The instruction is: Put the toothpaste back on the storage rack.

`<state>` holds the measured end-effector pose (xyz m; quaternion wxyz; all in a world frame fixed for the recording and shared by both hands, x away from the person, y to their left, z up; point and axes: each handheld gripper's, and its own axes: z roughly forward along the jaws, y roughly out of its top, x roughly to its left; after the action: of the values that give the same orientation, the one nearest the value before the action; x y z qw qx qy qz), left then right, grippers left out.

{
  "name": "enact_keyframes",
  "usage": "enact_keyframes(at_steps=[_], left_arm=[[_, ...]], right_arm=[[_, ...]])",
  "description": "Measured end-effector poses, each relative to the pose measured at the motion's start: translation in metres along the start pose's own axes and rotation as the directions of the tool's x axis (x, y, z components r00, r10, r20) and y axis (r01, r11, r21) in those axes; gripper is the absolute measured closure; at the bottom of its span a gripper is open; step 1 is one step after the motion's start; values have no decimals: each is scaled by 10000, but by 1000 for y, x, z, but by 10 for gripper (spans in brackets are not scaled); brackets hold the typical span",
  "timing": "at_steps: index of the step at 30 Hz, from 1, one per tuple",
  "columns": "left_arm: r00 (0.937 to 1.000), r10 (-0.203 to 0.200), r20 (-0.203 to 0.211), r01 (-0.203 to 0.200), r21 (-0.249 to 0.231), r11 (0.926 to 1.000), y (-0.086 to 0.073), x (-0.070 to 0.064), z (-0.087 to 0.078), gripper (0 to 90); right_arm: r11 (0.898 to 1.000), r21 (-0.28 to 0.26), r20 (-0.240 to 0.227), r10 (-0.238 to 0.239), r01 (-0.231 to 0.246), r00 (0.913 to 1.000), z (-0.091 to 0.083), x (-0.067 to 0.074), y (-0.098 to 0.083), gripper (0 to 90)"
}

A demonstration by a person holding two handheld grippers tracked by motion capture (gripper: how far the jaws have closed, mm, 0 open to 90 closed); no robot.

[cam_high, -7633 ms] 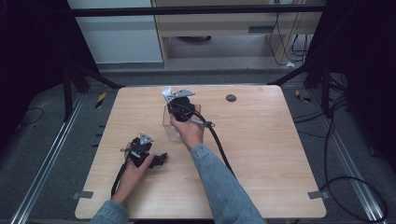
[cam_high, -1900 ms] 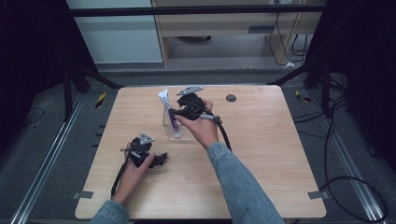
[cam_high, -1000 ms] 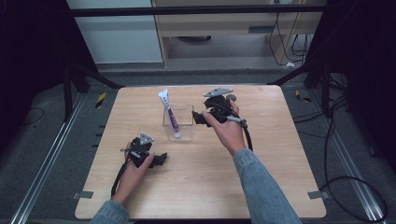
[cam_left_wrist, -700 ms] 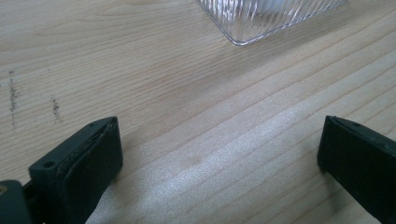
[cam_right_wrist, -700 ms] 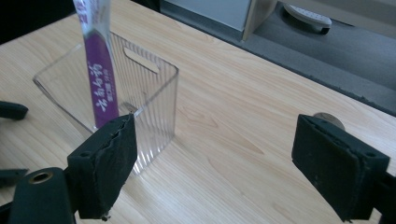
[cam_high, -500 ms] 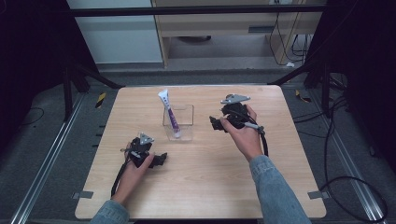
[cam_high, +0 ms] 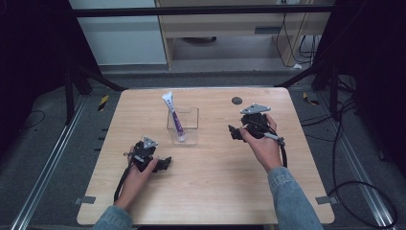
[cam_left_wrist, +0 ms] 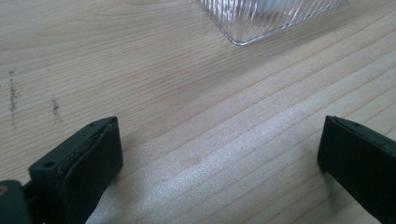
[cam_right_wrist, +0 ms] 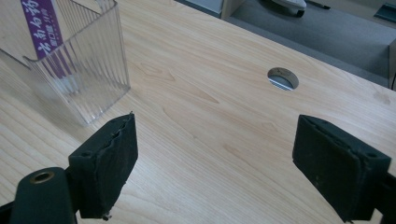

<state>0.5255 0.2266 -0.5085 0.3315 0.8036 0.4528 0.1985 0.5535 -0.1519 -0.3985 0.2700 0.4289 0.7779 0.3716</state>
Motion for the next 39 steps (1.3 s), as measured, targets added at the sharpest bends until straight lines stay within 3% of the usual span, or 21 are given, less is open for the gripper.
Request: enact_keyframes(at_steps=[15, 21, 30, 39], left_arm=[[10000, -7, 1, 7, -5, 10000, 0, 0, 0, 0], [10000, 10, -1, -10, 9, 10000, 0, 0, 0, 0], [10000, 7, -1, -7, 7, 10000, 0, 0, 0, 0], [10000, 6, -1, -6, 5, 10000, 0, 0, 0, 0]], right_arm=[[9965, 291, 392, 769, -781, 9963, -5, -25, -40, 133], [9897, 455, 494, 1338, -1361, 9898, -3, -32, -65, 131], [9786, 920, 836, 1768, -1842, 9807, 7, -43, -98, 124], [9579, 665, 1579, 2664, -2794, 9508, 20, -63, -116, 124]])
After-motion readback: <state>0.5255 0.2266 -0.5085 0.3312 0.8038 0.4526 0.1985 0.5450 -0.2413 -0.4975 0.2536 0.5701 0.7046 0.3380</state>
